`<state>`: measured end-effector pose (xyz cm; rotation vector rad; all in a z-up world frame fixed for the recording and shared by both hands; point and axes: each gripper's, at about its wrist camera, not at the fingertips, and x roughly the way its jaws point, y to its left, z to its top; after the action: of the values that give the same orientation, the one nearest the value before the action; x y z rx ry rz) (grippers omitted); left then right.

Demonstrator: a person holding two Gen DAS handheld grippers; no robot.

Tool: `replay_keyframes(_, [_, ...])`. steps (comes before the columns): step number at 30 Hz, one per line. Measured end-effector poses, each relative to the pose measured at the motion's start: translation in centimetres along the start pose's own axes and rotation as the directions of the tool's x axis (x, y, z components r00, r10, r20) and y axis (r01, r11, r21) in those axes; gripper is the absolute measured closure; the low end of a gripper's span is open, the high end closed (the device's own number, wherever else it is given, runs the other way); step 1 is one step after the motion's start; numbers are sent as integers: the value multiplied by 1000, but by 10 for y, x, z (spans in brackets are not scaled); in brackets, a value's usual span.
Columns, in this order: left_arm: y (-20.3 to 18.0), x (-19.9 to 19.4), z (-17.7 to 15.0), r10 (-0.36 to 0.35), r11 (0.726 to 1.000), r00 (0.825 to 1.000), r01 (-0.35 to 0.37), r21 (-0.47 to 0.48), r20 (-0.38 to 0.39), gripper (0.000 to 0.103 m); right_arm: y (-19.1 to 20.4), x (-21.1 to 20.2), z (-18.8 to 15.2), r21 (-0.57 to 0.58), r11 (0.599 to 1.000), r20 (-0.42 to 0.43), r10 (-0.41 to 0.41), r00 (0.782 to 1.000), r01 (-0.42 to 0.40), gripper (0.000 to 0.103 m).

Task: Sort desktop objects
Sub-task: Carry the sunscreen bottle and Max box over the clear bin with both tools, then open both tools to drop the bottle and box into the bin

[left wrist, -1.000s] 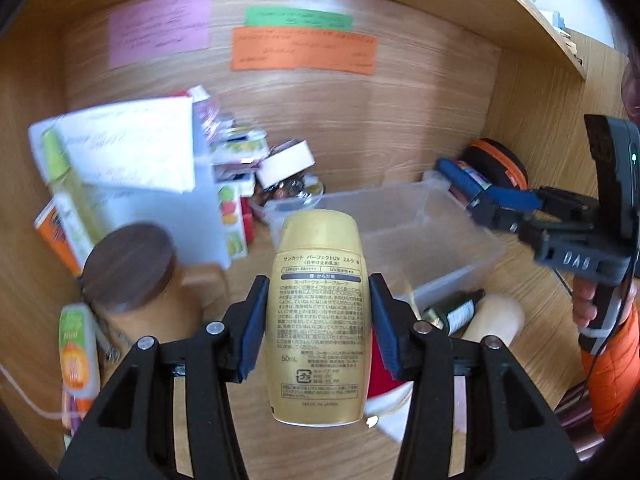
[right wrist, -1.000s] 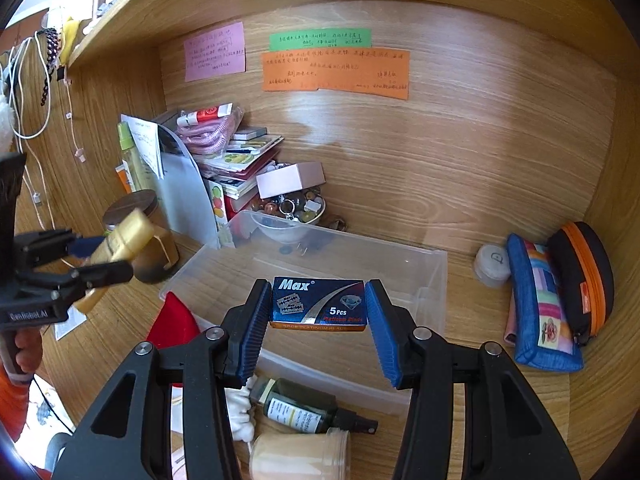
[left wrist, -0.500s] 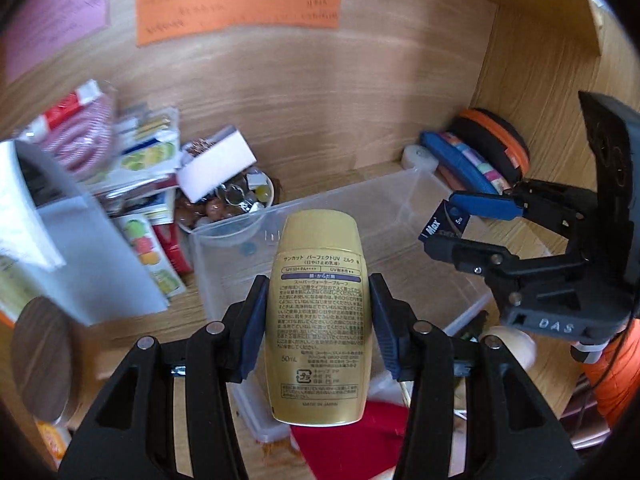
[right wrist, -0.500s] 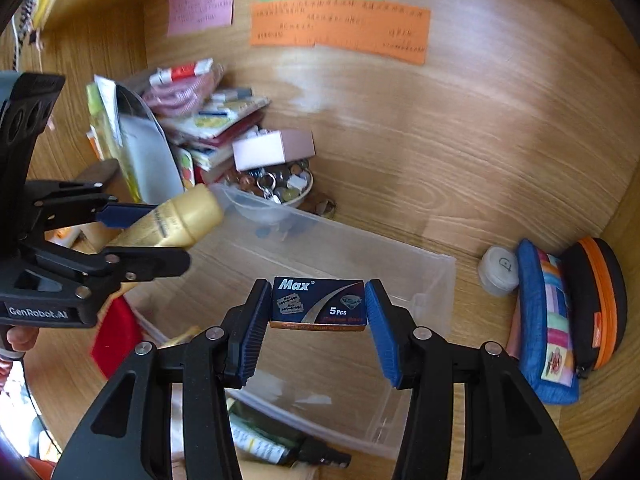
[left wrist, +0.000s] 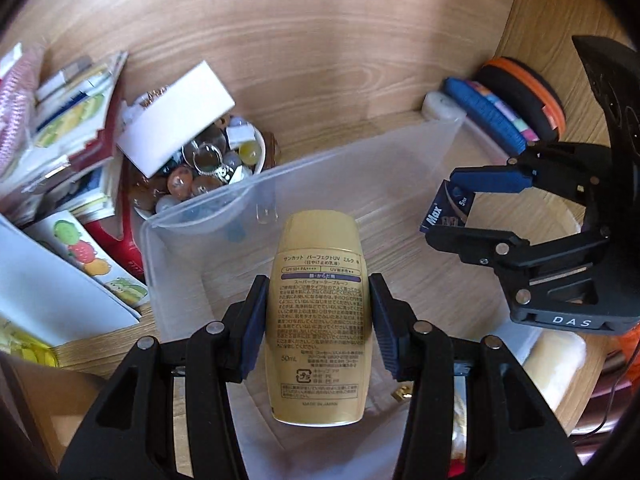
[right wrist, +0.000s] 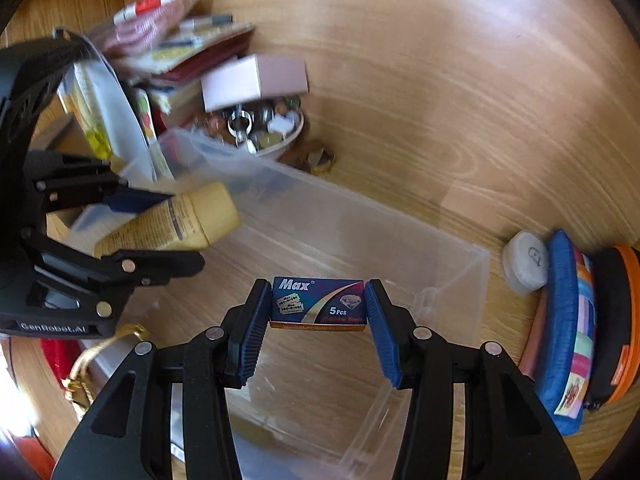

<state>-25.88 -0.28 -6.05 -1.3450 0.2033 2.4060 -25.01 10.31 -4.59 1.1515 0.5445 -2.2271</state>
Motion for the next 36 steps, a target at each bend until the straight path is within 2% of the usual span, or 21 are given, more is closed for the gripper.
replay_keyframes(7, [-4,5,1,59,997,998,-57,59,-35,55,6,21,2,-67,998,-108,-4,994,-3,58])
replay_keyframes(14, [-11,10,-2,120,987,991,-113,117,-51,55,12,29,0,-114,993,-156,-37,987,19,58])
replay_keyframes(20, [-13,8,-5,124,985,991,-116,131,-52,54,14,31,0,-127,992,-176,-50,983,28,58])
replay_keyframes(21, [-13,8,-6,126,984,991,-118,131,-52,54,14,31,0,-127,991,-176,-55,983,32,56])
replay_keyframes(22, [-13,9,-5,130,984,990,-122,131,-53,51,14,30,0,-127,991,-176,-61,982,39,50])
replay_keyframes(25, [-12,7,-4,131,985,990,-123,120,-55,38,12,24,-1,-129,990,-152,-82,985,62,39])
replay_keyframes(31, [-10,0,-4,140,987,989,-136,91,-47,36,9,-1,2,-115,989,-97,-102,990,90,38])
replay_keyframes(36, [-11,-21,-7,152,986,988,-151,78,-9,29,9,-19,8,-76,992,-38,-106,994,103,36])
